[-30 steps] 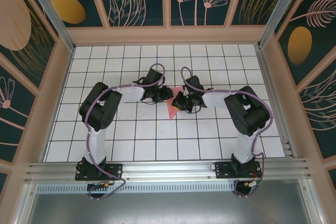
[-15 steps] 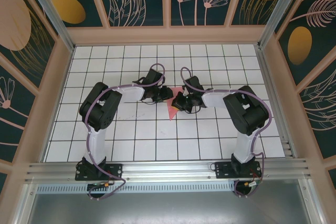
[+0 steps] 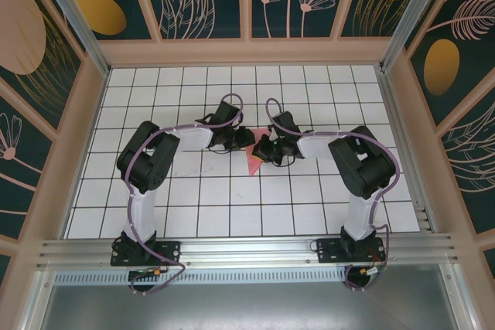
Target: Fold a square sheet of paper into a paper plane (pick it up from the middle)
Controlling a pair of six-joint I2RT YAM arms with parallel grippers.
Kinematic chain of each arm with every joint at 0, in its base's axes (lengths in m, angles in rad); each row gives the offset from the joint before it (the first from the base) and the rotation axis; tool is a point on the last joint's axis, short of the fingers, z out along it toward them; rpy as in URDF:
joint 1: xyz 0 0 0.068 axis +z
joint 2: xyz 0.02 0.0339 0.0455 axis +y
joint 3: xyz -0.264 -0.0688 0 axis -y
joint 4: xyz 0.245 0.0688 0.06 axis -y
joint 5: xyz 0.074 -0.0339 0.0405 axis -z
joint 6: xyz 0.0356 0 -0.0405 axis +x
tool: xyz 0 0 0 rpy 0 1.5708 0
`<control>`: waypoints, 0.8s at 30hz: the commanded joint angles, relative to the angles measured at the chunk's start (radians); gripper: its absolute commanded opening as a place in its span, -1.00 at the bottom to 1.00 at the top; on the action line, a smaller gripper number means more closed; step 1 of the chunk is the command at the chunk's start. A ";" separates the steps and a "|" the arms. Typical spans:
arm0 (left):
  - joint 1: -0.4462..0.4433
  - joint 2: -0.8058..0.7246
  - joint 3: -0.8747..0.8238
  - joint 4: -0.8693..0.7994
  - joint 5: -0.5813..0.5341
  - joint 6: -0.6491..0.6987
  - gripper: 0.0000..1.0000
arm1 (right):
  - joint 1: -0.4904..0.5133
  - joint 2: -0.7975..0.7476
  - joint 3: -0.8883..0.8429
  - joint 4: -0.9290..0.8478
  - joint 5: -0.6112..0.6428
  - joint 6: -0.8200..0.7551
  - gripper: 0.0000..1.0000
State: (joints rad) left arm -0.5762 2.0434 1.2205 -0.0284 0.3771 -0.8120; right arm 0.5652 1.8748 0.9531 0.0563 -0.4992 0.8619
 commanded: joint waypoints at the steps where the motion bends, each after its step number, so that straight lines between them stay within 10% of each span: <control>1: 0.001 0.022 0.007 -0.017 -0.001 0.017 -0.43 | -0.008 0.027 0.002 0.012 -0.006 -0.018 -0.98; 12: 0.001 0.012 0.007 -0.016 0.000 0.012 -0.44 | -0.008 0.045 0.003 -0.014 0.003 -0.037 -0.91; 24: 0.052 -0.101 -0.013 -0.012 -0.049 -0.037 -0.29 | -0.008 0.047 -0.019 -0.029 0.017 -0.055 -0.31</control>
State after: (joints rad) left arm -0.5484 1.9961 1.2201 -0.0315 0.3511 -0.8291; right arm 0.5621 1.8893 0.9539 0.0853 -0.5323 0.8242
